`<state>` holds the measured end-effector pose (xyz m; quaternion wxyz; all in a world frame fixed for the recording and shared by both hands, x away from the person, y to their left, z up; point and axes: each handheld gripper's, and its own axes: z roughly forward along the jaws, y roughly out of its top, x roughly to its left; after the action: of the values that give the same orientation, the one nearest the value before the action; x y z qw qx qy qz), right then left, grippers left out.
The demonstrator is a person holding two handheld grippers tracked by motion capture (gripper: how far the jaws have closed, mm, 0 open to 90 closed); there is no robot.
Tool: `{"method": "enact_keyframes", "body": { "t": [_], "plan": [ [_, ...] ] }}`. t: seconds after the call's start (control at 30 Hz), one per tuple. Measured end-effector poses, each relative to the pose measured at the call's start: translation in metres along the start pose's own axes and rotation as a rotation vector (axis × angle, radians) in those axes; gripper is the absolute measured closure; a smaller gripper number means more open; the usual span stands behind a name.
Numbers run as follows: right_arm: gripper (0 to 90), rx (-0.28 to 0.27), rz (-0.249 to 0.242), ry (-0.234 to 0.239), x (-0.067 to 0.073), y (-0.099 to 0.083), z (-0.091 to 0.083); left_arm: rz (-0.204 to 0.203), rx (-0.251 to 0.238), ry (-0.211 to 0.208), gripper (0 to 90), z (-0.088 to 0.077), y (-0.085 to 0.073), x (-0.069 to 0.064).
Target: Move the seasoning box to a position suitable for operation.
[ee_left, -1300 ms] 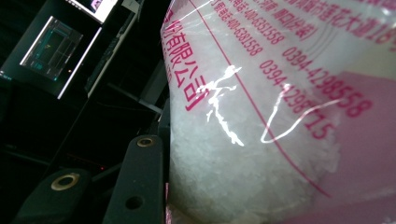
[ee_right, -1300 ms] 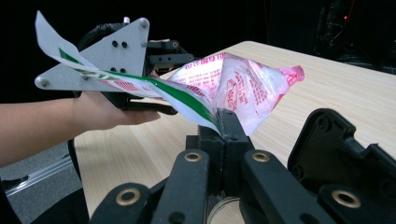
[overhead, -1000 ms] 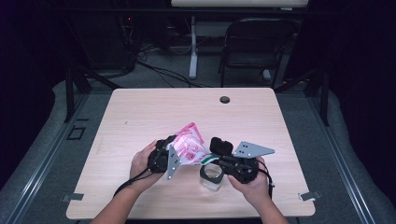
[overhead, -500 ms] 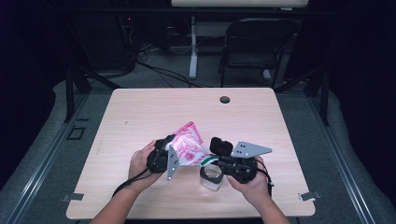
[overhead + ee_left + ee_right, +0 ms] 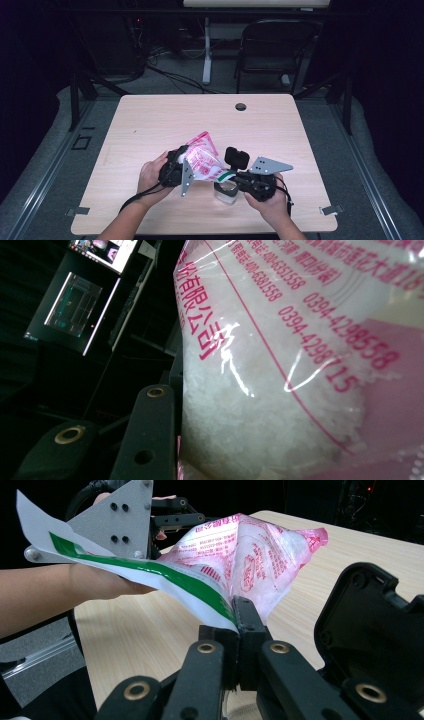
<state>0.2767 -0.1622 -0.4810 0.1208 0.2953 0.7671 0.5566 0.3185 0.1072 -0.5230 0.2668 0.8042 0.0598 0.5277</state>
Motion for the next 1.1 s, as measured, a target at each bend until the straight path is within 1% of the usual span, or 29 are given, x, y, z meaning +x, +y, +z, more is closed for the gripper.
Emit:
{"method": "enact_keyframes", "body": {
  "t": [0.1,0.17,0.2,0.3,0.47,0.5,0.53,0.7,0.77,0.93,0.97,1.1],
  "plan": [
    [90.0,0.007,-0.006,-0.001,0.0,-0.002,0.0,0.007,0.003,-0.004,64.9,0.0,0.0,-0.002],
    [90.0,0.008,-0.002,-0.006,0.0,-0.005,0.0,0.016,0.004,-0.003,64.9,0.001,0.0,-0.003],
    [90.0,0.007,0.0,-0.003,0.0,-0.006,0.001,0.017,0.007,-0.01,65.0,0.001,-0.001,-0.004],
    [90.0,0.021,-0.005,-0.008,0.001,-0.009,0.002,0.021,0.005,-0.011,64.9,0.001,-0.002,-0.007],
    [90.0,0.043,-0.017,-0.012,0.002,-0.013,0.004,0.044,0.016,-0.016,65.0,0.002,-0.003,-0.01],
    [90.0,0.046,-0.012,-0.012,0.002,-0.015,0.004,0.042,0.013,-0.018,64.9,0.003,-0.004,-0.011],
    [90.0,0.051,-0.015,-0.014,0.002,-0.016,0.005,0.045,0.02,-0.021,64.9,0.003,-0.004,-0.012],
    [90.0,0.074,-0.014,-0.012,0.001,-0.02,0.007,0.058,0.023,-0.027,65.0,0.005,-0.005,-0.016],
    [90.0,0.08,-0.018,-0.011,0.001,-0.021,0.008,0.061,0.024,-0.025,65.0,0.005,-0.006,-0.017],
    [90.0,0.092,-0.007,-0.003,-0.002,-0.023,0.009,0.057,0.028,-0.017,65.0,0.004,-0.005,-0.017],
    [90.0,0.086,0.001,-0.002,-0.002,-0.024,0.009,0.059,0.029,-0.016,65.0,0.004,-0.005,-0.017],
    [90.0,0.095,0.004,-0.003,-0.003,-0.025,0.01,0.064,0.03,-0.007,65.2,0.003,-0.003,-0.015]
  ]
}}
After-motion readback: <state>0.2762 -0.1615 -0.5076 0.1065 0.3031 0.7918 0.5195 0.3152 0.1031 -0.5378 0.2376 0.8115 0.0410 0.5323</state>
